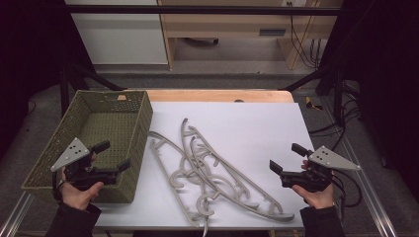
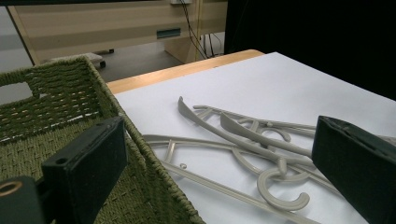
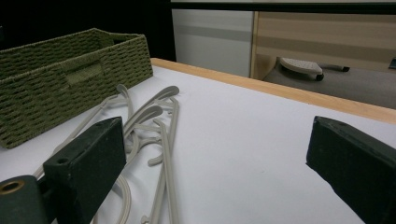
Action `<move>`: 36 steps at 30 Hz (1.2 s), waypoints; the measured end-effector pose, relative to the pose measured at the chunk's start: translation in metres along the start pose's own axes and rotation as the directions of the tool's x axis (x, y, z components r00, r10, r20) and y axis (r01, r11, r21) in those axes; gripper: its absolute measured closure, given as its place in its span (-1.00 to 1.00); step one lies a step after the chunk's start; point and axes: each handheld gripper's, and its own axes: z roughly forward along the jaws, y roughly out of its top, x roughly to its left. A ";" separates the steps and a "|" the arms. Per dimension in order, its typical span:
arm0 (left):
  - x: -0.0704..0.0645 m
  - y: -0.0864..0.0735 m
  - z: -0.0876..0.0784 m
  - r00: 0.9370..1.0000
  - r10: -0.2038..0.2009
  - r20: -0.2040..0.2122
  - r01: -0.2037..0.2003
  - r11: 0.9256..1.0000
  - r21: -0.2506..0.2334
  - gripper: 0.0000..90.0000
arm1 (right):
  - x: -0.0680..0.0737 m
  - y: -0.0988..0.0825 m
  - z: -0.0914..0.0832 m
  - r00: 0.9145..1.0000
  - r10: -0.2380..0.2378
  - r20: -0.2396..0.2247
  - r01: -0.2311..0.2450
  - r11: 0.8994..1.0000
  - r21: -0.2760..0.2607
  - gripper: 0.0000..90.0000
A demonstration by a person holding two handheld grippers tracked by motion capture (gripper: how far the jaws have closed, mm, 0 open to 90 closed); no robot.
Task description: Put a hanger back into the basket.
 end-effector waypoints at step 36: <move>-0.005 -0.001 0.005 1.000 0.016 0.010 -0.017 1.000 0.026 -0.92 | 0.070 0.018 0.061 0.962 -0.174 -0.210 0.250 0.870 0.424 -0.60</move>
